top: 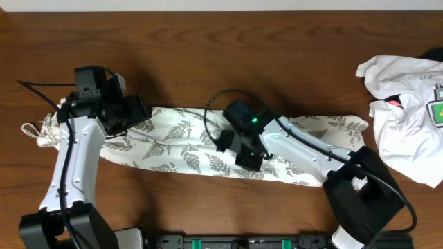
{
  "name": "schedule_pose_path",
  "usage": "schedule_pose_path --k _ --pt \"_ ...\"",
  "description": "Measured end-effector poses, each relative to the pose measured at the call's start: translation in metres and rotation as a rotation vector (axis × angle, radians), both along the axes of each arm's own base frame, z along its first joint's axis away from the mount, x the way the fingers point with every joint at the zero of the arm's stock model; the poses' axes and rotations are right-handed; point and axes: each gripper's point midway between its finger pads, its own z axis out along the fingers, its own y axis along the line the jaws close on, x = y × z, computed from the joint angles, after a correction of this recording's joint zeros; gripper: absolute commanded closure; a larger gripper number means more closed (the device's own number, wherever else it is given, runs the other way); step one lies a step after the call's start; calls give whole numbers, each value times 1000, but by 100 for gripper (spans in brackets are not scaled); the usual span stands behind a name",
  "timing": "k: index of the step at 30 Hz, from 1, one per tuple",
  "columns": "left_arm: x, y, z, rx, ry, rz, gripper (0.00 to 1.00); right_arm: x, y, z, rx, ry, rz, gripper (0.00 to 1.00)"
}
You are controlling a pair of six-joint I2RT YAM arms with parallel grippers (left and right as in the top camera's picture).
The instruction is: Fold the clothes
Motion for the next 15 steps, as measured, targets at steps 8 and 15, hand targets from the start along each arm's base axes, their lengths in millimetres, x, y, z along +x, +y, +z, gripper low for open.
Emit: schedule_pose_path --k 8,15 --pt "0 0 0 0 0 0 31 33 -3 20 13 -161 -94 73" --pt "0 0 0 0 0 0 31 48 1 61 85 -272 -146 81"
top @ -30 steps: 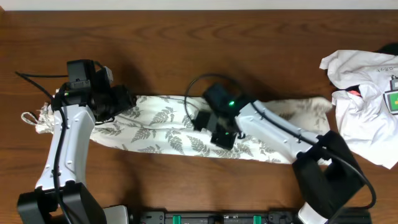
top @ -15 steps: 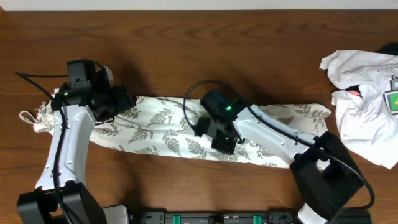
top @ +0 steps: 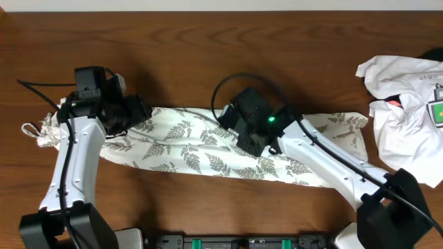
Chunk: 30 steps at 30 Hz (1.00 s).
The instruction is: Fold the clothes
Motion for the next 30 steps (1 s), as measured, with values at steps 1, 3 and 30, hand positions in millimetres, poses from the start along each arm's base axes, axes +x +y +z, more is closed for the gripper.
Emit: schedule_pose_path --k 1,3,30 --pt "0 -1 0 0 0 -2 31 2 -4 0 0 0 -38 82" --pt "0 -4 0 -2 0 -11 31 9 -15 -1 -4 5 -132 89" --pt "-4 -209 11 -19 -213 -622 31 -6 -192 -72 -38 226 -1226 85"
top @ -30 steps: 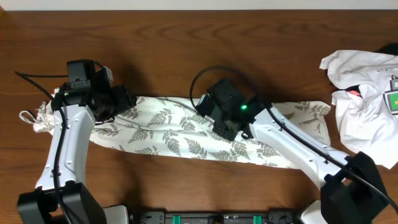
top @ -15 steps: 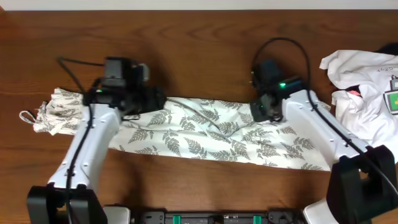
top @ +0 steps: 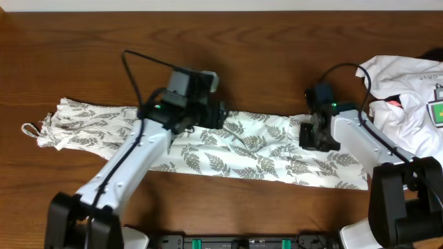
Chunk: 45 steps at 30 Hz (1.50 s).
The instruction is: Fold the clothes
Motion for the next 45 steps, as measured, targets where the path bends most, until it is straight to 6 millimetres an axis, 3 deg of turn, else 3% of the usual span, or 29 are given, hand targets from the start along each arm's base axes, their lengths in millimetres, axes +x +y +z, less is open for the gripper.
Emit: schedule_pose_path --k 8,14,21,30,36,39,45 --pt "-14 -20 -58 56 150 -40 31 -10 -6 -11 -2 20 -26 85" --pt "-39 -10 -96 132 315 -36 31 -9 -8 -11 1 16 -37 85" --pt "-64 14 -115 199 478 5 31 -10 -10 -11 1 18 -44 85" --pt "-60 58 -119 172 569 144 31 -9 -10 -11 2 17 -46 85" --pt "-54 69 -112 142 555 159 33 -9 -10 -11 2 17 -45 85" --pt "-43 66 -96 115 477 145 37 -9 -10 -11 2 17 -46 85" --pt "11 51 -34 5 149 135 41 -9 -10 -11 2 17 -46 86"
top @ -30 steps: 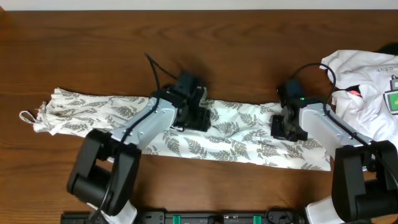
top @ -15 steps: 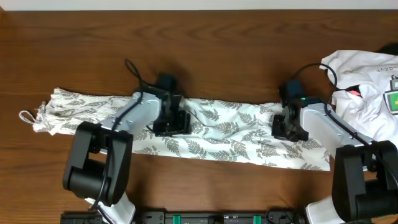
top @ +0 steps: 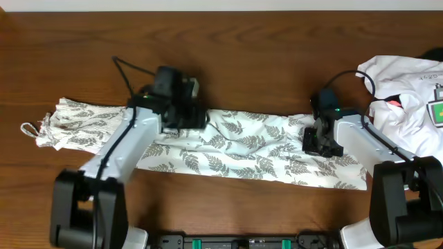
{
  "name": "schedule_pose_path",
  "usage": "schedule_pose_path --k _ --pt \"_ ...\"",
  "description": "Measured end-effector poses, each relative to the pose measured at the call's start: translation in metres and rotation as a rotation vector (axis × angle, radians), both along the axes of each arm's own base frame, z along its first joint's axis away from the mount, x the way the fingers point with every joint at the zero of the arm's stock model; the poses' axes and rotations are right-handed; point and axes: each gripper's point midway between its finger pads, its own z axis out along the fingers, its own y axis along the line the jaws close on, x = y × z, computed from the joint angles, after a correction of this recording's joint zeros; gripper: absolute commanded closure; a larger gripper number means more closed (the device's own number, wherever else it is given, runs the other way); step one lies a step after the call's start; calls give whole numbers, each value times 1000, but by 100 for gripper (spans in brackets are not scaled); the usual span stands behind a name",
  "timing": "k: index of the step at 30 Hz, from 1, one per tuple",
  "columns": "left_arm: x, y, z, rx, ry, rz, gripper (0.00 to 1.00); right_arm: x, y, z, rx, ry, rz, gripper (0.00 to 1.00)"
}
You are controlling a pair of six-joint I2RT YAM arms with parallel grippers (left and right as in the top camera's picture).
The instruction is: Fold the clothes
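A long white garment with a grey fern print (top: pixel 249 152) lies stretched across the table, its strap loops at the far left end (top: pixel 31 130). My left gripper (top: pixel 199 117) rests on the garment's upper edge left of the middle. My right gripper (top: pixel 315 143) sits low on the cloth near its right end. Each wrist's body hides its fingers from the overhead view, so I cannot tell whether either grips the fabric.
A pile of white clothes (top: pixel 405 104) with a green tag (top: pixel 438 111) lies at the right edge, close behind my right arm. A dark item (top: pixel 432 54) shows at the far right top. Cables loop above both wrists.
My left gripper has moved a little to the left along the garment's upper edge. My right gripper has shifted slightly down on the cloth's right end. The garment lies much as before.
At first my left gripper was over the garment's left part and my right one at its middle. Then the right gripper was slightly higher on the middle. Later the left sat at the middle upper edge and the right at the right end, where both roughly stay.
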Motion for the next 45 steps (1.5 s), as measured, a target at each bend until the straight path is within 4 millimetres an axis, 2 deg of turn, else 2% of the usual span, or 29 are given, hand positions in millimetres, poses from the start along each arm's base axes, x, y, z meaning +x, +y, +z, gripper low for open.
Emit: schedule_pose_path --k 3,14,22,28,34,40,45 --pt "11 2 8 0 -29 51 40 0 0 0 0 1 0 85" --pt "1 25 -46 100 182 267 40 -3 -1 0 -2 12 0 85" --pt "0 40 -51 154 206 383 40 -4 -1 0 -3 16 0 85" --pt "1 42 -52 158 210 423 40 -4 -1 0 -2 15 0 85" --pt "-1 44 -67 178 248 441 41 -4 -1 0 -2 15 0 85" --pt "2 44 -71 172 242 456 78 -4 -1 0 -2 15 0 86" --pt "0 45 -72 178 249 452 81 -4 -1 0 -2 15 0 86"
